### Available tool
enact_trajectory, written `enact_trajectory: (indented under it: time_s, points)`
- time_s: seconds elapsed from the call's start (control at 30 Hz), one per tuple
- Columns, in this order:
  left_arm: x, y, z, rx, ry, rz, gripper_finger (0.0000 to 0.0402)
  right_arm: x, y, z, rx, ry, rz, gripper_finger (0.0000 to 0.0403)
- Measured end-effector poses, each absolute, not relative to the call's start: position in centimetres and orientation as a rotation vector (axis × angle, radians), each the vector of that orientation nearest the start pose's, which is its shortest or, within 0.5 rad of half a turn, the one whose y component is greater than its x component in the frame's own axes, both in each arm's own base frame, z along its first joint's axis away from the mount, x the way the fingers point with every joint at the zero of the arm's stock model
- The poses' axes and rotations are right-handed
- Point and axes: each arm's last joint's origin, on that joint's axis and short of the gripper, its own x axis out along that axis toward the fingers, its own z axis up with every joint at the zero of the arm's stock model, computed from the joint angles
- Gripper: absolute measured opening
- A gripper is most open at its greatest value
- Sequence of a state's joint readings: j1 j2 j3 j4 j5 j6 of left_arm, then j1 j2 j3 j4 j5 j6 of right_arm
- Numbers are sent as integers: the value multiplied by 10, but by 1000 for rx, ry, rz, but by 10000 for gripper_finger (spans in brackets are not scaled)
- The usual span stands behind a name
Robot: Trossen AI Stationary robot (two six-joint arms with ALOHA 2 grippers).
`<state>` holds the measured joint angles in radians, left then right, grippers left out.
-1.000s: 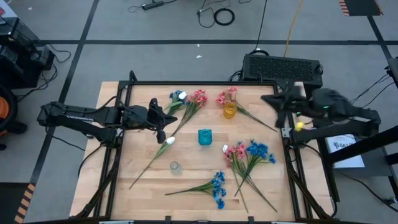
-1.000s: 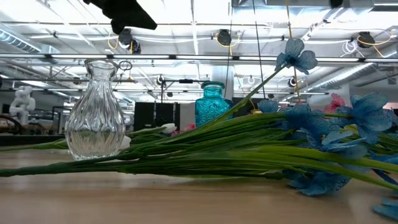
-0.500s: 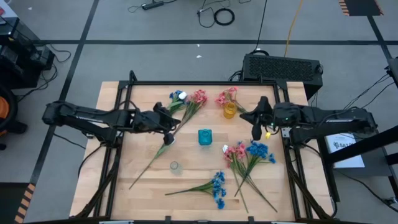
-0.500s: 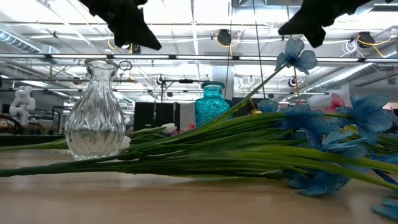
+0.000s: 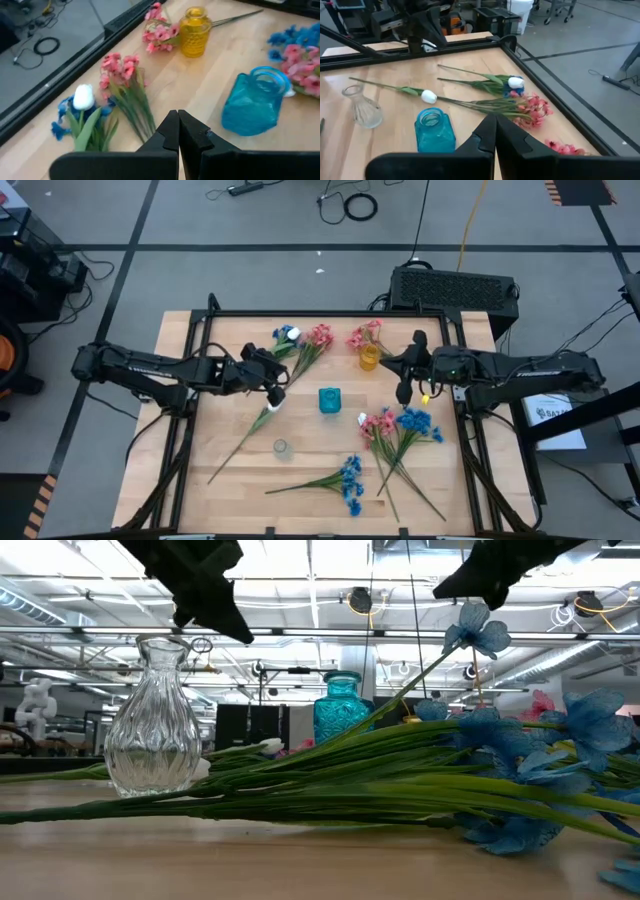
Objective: Sort flowers into vase by color
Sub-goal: Put the top white tulip into the yellow vase
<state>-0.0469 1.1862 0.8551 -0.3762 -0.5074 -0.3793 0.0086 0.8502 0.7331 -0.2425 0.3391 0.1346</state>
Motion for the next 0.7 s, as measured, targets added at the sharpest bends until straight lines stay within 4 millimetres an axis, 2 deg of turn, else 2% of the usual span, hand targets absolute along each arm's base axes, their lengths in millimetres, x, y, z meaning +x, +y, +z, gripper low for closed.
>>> enact_trajectory:
  time_s: [0.27, 0.53, 0.7]
  points:
    - [228, 35, 249, -213, 765, 769, 11, 197, -8, 289, 33, 392, -347, 0]
    - [226, 72, 235, -253, 859, 885, 93, 204, -8, 282, 26, 438, -343, 0]
    - [230, 86, 220, -236, 971, 847, 129, 202, -7, 278, 35, 478, -305, 0]
